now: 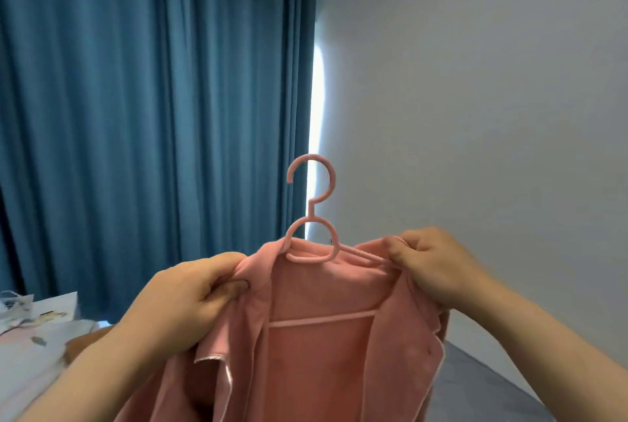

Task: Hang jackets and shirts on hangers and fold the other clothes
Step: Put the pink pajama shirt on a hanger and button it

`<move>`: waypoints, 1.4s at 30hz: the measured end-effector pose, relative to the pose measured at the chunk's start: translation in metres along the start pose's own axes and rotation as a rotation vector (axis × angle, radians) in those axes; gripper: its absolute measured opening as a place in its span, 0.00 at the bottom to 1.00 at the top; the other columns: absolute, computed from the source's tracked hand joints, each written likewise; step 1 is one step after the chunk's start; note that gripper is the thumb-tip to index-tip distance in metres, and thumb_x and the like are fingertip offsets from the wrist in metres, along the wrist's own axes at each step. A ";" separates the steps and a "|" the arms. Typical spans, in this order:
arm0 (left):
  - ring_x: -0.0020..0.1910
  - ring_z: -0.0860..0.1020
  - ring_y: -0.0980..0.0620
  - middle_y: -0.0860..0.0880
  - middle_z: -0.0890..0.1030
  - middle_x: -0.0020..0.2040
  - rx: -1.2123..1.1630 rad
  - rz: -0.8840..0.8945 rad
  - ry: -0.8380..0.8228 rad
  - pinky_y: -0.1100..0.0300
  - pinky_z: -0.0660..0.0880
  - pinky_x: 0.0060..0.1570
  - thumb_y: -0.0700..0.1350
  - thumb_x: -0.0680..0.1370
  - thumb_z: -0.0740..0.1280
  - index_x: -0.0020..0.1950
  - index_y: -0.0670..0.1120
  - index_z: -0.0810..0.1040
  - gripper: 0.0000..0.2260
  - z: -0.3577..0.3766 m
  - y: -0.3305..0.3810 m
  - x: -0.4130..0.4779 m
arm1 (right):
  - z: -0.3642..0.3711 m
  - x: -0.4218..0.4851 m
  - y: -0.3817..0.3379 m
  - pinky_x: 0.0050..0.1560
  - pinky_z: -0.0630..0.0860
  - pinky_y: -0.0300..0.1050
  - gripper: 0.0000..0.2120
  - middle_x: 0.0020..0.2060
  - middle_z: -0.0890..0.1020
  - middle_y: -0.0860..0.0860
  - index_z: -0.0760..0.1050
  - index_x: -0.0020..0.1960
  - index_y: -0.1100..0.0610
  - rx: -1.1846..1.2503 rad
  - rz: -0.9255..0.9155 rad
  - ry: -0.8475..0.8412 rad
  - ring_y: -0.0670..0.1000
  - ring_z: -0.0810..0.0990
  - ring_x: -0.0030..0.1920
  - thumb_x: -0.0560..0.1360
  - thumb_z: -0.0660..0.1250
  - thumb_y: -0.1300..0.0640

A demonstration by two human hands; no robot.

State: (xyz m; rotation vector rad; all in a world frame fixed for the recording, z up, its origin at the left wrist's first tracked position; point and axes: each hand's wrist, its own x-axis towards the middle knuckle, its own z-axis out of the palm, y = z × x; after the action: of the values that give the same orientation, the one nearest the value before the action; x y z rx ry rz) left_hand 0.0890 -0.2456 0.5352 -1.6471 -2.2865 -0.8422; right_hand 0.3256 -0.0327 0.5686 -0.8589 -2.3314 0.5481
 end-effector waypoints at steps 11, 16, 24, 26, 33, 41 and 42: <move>0.42 0.78 0.56 0.61 0.80 0.39 -0.162 0.071 0.006 0.53 0.74 0.44 0.50 0.78 0.64 0.47 0.57 0.75 0.01 0.074 0.060 0.051 | -0.064 -0.063 0.054 0.63 0.70 0.38 0.18 0.59 0.80 0.38 0.77 0.63 0.44 0.001 -0.042 -0.037 0.36 0.75 0.59 0.78 0.54 0.47; 0.44 0.78 0.57 0.62 0.81 0.41 -0.274 0.132 -0.067 0.53 0.75 0.46 0.52 0.77 0.63 0.48 0.59 0.75 0.02 0.104 0.078 0.064 | -0.078 -0.076 0.101 0.42 0.69 0.41 0.12 0.38 0.78 0.32 0.74 0.44 0.36 -0.332 -0.024 0.063 0.36 0.76 0.42 0.77 0.65 0.55; 0.41 0.77 0.54 0.57 0.79 0.37 -0.205 0.205 -0.118 0.54 0.74 0.44 0.53 0.78 0.62 0.45 0.59 0.73 0.02 0.147 0.136 0.109 | -0.086 -0.059 0.175 0.45 0.75 0.51 0.04 0.38 0.82 0.45 0.80 0.47 0.52 -0.274 0.015 0.246 0.48 0.79 0.41 0.77 0.66 0.55; 0.40 0.76 0.55 0.58 0.78 0.36 -0.184 0.223 -0.123 0.55 0.73 0.42 0.54 0.77 0.63 0.43 0.60 0.72 0.03 0.162 0.155 0.125 | -0.097 -0.053 0.203 0.47 0.76 0.50 0.04 0.39 0.83 0.44 0.81 0.49 0.50 -0.236 0.030 0.242 0.46 0.80 0.42 0.77 0.67 0.55; 0.41 0.77 0.53 0.60 0.80 0.38 -0.190 0.237 -0.143 0.54 0.74 0.43 0.53 0.77 0.64 0.46 0.61 0.74 0.02 0.243 0.242 0.181 | -0.154 -0.037 0.318 0.49 0.76 0.48 0.06 0.42 0.84 0.43 0.82 0.50 0.49 -0.152 0.081 0.233 0.44 0.81 0.44 0.77 0.67 0.54; 0.43 0.79 0.51 0.59 0.81 0.39 -0.231 0.275 -0.166 0.52 0.75 0.44 0.54 0.77 0.65 0.51 0.59 0.75 0.04 0.322 0.317 0.216 | -0.201 -0.043 0.416 0.50 0.76 0.42 0.07 0.43 0.84 0.38 0.82 0.49 0.45 -0.064 0.165 0.231 0.39 0.81 0.46 0.77 0.68 0.56; 0.43 0.79 0.51 0.59 0.81 0.40 -0.240 0.278 -0.169 0.52 0.76 0.44 0.53 0.77 0.65 0.51 0.59 0.75 0.04 0.328 0.325 0.218 | -0.206 -0.045 0.423 0.50 0.77 0.44 0.07 0.42 0.84 0.39 0.82 0.49 0.46 -0.059 0.174 0.228 0.40 0.81 0.45 0.77 0.67 0.56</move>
State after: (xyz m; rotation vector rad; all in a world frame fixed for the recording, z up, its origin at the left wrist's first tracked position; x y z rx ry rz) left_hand 0.3624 0.1812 0.4768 -2.1547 -2.0515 -0.9725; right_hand 0.6748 0.2709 0.4710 -1.0990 -2.0879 0.4289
